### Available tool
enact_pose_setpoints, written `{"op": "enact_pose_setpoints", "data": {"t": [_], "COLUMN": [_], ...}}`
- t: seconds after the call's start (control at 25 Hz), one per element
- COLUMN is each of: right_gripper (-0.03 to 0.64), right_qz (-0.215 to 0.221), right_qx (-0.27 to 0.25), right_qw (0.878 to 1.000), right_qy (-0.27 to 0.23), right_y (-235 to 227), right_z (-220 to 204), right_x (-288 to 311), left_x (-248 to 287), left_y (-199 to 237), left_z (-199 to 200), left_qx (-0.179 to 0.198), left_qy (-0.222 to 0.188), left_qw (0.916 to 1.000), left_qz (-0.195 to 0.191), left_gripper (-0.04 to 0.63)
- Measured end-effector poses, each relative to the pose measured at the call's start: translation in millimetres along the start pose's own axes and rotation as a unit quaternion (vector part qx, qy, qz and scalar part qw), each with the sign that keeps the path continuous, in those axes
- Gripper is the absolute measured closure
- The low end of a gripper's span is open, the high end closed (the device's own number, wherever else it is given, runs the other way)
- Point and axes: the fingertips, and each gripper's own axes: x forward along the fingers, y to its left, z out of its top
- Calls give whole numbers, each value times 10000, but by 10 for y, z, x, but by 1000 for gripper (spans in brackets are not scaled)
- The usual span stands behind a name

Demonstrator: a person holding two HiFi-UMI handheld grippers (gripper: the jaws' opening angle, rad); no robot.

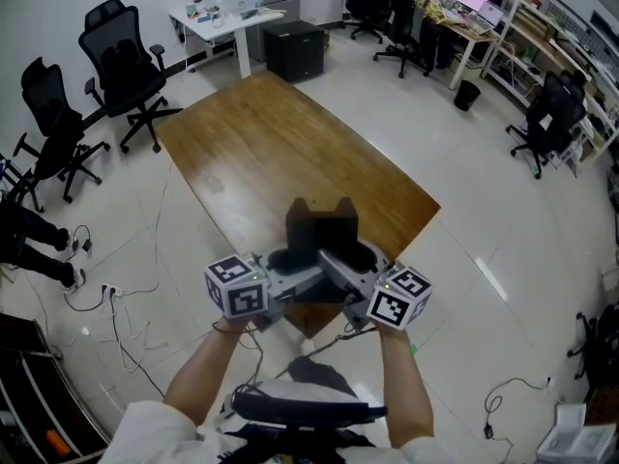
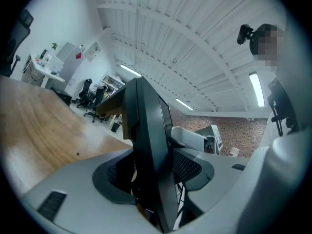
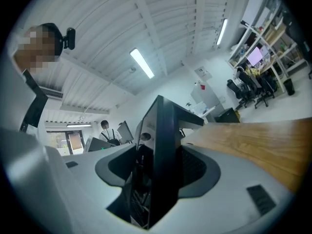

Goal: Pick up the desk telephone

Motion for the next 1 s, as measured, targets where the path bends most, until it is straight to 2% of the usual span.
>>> {"op": "enact_pose_setpoints", "data": {"t": [0.24, 1.0], "right_gripper": [347, 347], "right_qz": [33, -103], "right_qx": [-400, -835], "right_qw": [9987, 9938], "right_qy": [-323, -727], "right_y": [427, 1190], "right_z": [202, 233], "right_x": [-91, -549], "left_x": [-198, -551], "left_y": [-371, -1170], "left_z": [231, 232], "left_qx": [441, 1010], "left_qy": [-163, -218], "left_qw": [9987, 9927], "left_qz": [-206, -628], "left_gripper": [364, 364]}}
